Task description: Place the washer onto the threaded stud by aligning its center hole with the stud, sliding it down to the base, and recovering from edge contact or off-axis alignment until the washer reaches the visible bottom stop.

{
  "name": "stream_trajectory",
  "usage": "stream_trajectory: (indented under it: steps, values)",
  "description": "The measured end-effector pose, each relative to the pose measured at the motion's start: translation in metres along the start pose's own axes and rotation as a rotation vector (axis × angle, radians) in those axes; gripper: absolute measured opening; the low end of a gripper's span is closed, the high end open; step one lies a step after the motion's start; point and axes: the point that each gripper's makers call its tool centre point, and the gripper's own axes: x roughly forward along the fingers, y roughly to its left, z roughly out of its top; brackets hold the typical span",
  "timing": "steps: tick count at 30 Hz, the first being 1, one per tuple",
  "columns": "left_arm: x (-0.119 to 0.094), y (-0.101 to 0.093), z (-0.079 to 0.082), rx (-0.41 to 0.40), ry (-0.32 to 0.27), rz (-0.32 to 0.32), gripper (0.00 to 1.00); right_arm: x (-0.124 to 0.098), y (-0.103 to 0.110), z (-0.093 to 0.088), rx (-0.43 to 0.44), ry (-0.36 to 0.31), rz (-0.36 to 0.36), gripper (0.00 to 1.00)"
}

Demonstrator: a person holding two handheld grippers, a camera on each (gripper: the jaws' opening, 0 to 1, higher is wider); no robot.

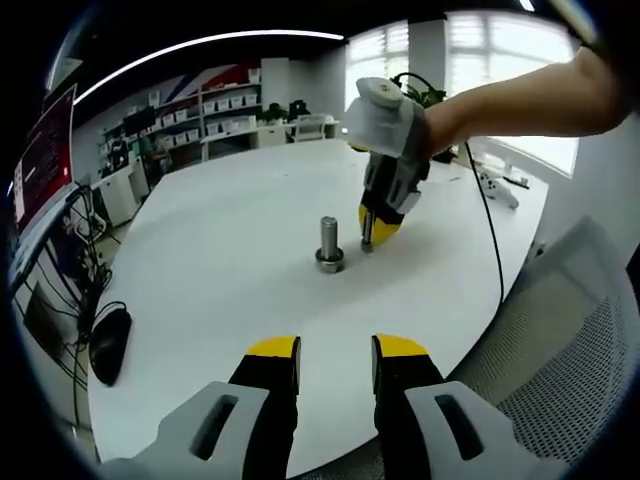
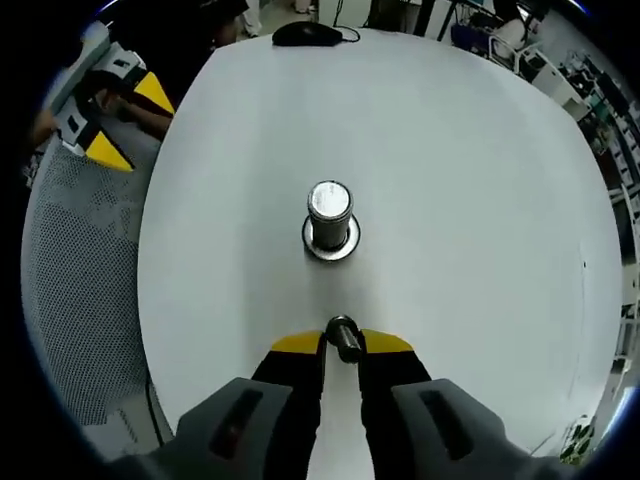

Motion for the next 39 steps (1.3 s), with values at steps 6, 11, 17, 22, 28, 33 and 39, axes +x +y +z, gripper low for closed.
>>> stream_trajectory:
  steps: [6, 11, 17, 22, 28, 33, 39]
  values:
    - [0.0, -0.002, 0.0, -0.003, 0.002, -0.009, 0.27, -0.01, 0.004, -0.001, 0.073, -0.083, -0.037, 0.28]
    - [0.001, -0.004, 0.0, 0.009, 0.003, -0.024, 0.27, -0.041, 0.001, -0.002, 0.2, -0.234, -0.109, 0.28]
    - [-0.001, -0.001, 0.003, -0.012, -0.019, -0.011, 0.27, -0.102, 0.004, 0.003, 0.351, -0.594, -0.193, 0.27]
    - [-0.003, 0.0, 0.005, -0.034, -0.04, -0.003, 0.28, -0.15, 0.007, -0.015, 0.519, -0.812, -0.272, 0.26]
    - [-0.004, -0.002, 0.008, -0.036, -0.051, -0.01, 0.28, -0.19, 0.015, -0.044, 0.652, -0.975, -0.348, 0.27]
    - [-0.005, -0.002, 0.009, -0.045, -0.059, -0.015, 0.28, -0.202, 0.032, -0.071, 0.679, -1.009, -0.419, 0.27]
    - [-0.008, -0.006, 0.015, -0.019, -0.091, -0.019, 0.28, -0.197, 0.055, -0.097, 0.728, -1.013, -0.438, 0.26]
